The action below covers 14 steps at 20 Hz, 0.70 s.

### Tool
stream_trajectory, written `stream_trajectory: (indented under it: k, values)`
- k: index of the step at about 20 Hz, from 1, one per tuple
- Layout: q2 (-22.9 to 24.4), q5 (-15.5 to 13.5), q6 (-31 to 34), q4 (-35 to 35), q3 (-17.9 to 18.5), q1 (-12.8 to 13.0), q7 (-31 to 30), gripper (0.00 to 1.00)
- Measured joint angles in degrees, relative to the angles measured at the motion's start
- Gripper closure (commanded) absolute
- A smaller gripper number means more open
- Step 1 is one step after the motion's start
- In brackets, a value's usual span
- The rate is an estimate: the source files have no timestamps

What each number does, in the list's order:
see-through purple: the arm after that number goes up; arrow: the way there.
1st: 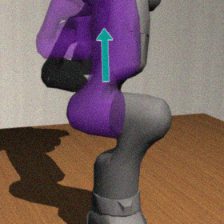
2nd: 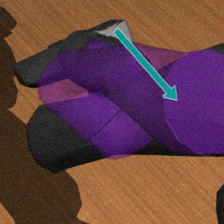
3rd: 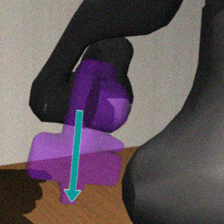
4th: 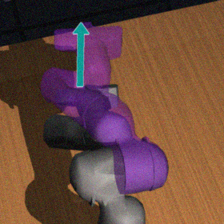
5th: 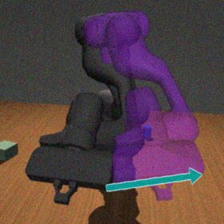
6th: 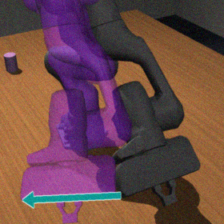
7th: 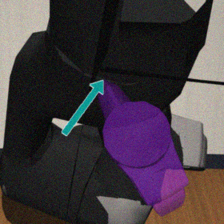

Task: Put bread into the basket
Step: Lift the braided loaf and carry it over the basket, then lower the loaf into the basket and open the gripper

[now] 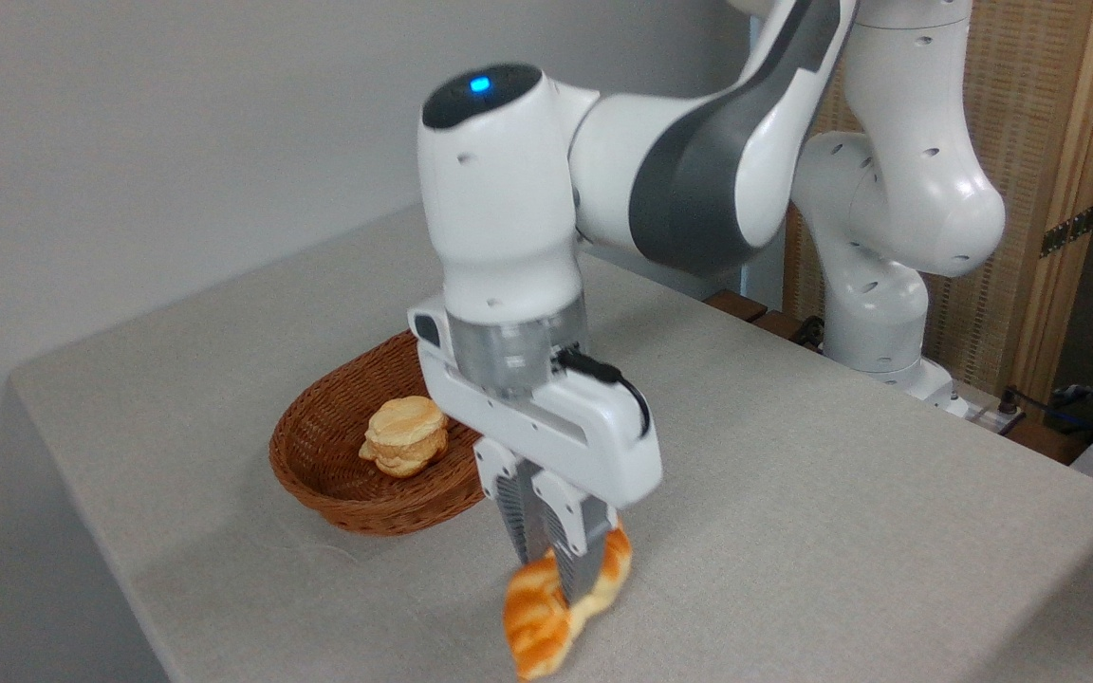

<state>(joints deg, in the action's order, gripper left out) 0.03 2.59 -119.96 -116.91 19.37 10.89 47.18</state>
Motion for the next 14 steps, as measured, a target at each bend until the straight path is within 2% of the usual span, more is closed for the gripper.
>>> stream_trajectory:
  k: [4,9,11,14]
  values:
    - [1.3,-0.3,0.0,1.4,-3.6,0.1,0.0,0.7]
    - [2.4,-4.4,0.0,3.8,-7.8,0.2,-0.1,0.69]
    - [2.7,-5.2,0.0,4.2,-10.1,0.2,-0.4,0.69]
    - [2.9,-5.5,0.0,4.3,-15.8,0.3,-4.9,0.68]
